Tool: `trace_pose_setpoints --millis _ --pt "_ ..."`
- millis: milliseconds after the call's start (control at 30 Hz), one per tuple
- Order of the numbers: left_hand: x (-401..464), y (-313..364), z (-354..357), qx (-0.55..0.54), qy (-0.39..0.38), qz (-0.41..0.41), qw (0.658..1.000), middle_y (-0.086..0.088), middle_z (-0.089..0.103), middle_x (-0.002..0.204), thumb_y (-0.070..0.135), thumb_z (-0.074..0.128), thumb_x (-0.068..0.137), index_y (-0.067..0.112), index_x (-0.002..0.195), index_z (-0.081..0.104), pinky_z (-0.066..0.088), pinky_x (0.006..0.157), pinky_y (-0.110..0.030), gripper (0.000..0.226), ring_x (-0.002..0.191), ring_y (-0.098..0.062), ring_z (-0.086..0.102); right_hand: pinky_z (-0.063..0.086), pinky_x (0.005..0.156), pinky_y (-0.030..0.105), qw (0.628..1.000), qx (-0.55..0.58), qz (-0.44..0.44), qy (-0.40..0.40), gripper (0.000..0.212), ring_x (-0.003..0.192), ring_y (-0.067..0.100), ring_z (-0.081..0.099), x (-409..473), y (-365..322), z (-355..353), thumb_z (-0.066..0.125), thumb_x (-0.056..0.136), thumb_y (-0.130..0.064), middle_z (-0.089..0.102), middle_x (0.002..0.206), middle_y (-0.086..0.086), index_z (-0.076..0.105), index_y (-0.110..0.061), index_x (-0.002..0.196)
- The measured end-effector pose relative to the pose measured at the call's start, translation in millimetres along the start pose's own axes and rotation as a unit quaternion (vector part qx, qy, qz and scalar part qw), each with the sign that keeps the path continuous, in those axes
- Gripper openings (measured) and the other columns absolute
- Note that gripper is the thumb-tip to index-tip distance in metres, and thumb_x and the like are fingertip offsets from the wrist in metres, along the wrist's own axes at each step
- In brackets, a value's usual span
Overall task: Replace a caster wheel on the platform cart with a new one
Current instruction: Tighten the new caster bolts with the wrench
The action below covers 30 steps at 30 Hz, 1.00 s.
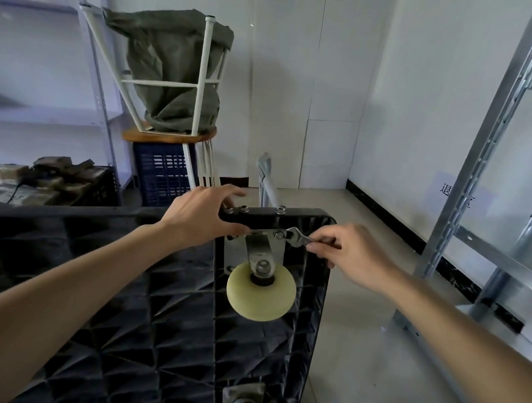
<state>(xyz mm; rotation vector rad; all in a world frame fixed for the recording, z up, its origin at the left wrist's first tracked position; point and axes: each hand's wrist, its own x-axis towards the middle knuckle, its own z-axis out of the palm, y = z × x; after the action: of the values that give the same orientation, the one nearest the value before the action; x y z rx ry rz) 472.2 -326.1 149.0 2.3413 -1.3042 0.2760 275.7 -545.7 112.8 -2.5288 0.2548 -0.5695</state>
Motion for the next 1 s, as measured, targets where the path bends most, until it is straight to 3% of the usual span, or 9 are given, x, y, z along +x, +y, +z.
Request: trace_pose_setpoints --millis 233,333,400,500,700,1000 --pt "0 -3 8 0.029 0.028 0.007 0.999 0.014 0.066 0.115 0.063 0.075 0.076 0.041 0.142 0.048 0.043 0.076 -0.032 0.074 0.104 -0.016 0.063 0.043 0.057 0.015 1.000 -0.028 -0.008 -0.009 0.009 0.057 0.006 0.064 10 4 0 0.074 0.090 -0.033 0.065 0.073 -0.027 0.076 -0.031 0.099" --pt "-1 -4 10 0.028 0.039 0.007 0.999 0.016 0.067 0.113 0.065 0.073 0.076 0.041 0.141 0.048 0.042 0.075 -0.031 0.073 0.103 -0.015 0.064 0.047 0.067 0.020 0.998 -0.061 -0.019 -0.016 0.017 0.074 -0.003 0.064 13 0 -1 0.074 0.090 -0.034 0.064 0.081 -0.026 0.077 -0.028 0.105" --pt "-1 -5 11 0.030 0.045 0.007 0.999 0.016 0.067 0.112 0.067 0.072 0.076 0.042 0.140 0.049 0.044 0.075 -0.032 0.073 0.102 -0.015 0.064 0.051 0.074 0.029 0.996 -0.085 -0.028 -0.020 0.017 0.083 0.000 0.063 16 -4 -2 0.073 0.090 -0.036 0.066 0.088 -0.024 0.077 -0.030 0.105" --pt "-1 -7 12 0.034 0.052 0.005 0.998 0.015 0.068 0.111 0.068 0.071 0.075 0.043 0.138 0.049 0.044 0.075 -0.032 0.072 0.101 -0.016 0.065 0.054 0.076 0.038 0.994 -0.110 -0.020 -0.009 0.013 0.083 0.004 0.065 21 -12 -5 0.074 0.087 -0.043 0.071 0.088 -0.017 0.078 -0.034 0.096" --pt "-2 -8 14 0.037 0.061 0.005 0.997 0.015 0.069 0.111 0.069 0.071 0.074 0.043 0.137 0.050 0.048 0.076 -0.032 0.071 0.101 -0.015 0.066 0.051 0.071 0.033 0.980 -0.197 -0.013 0.038 0.013 0.086 0.011 0.064 25 -25 -9 0.074 0.084 -0.051 0.071 0.088 -0.014 0.076 -0.038 0.086" --pt "-1 -11 17 0.045 0.072 0.004 0.996 0.014 0.069 0.113 0.071 0.070 0.074 0.043 0.137 0.050 0.048 0.078 -0.033 0.071 0.102 -0.015 0.066 0.051 0.068 0.032 0.976 -0.209 -0.020 0.060 0.023 0.075 0.014 0.065 24 -25 -10 0.078 0.079 -0.052 0.066 0.071 -0.013 0.075 -0.029 0.083"
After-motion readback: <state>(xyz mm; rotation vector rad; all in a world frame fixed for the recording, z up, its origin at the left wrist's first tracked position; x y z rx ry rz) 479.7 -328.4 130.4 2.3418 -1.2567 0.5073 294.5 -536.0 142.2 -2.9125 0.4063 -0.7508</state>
